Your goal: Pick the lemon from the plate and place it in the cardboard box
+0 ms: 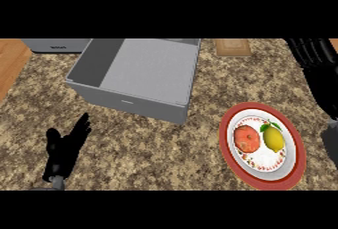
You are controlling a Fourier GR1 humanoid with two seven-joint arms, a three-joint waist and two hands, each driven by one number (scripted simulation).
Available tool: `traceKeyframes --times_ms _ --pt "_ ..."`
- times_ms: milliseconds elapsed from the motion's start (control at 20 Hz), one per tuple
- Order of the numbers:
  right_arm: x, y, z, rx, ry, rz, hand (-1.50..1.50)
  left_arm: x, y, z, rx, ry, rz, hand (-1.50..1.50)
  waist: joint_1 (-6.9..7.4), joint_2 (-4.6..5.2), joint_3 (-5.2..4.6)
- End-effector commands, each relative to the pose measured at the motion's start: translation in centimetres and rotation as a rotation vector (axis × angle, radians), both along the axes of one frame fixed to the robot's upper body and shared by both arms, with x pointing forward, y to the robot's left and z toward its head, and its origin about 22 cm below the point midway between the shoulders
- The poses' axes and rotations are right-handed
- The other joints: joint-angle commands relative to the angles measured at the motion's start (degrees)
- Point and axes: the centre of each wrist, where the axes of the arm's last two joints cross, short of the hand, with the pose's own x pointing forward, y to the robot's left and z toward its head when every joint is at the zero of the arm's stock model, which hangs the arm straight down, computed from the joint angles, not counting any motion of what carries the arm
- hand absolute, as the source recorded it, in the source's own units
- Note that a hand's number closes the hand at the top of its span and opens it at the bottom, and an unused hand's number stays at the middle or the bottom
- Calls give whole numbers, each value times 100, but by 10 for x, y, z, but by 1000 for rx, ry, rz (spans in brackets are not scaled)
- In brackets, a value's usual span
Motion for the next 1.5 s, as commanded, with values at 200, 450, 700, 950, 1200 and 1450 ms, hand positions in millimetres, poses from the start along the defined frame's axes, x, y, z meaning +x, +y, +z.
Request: traceKeyframes --times_ms 200,450,700,950,1200,1450 --pt "-24 -54 -80 -142 365 -6 -150 17 73 59 409 -230 116 0 -48 71 -67" --pt "-39 -89 -64 -900 283 41 -150 23 72 66 435 -252 115 0 -49 111 -58" --pt "-66 -161 -135 -419 251 55 -150 28 79 58 467 -245 124 0 -31 118 -60" --pt "-42 -181 -125 -637 137 124 -150 37 71 61 452 -247 113 0 39 86 -73" --pt "-27 -178 -92 -1042 177 154 -150 29 68 49 460 -248 96 0 124 91 -82" --pt "4 -151 -62 -1217 283 228 -150 36 71 51 475 -248 109 0 73 66 -91"
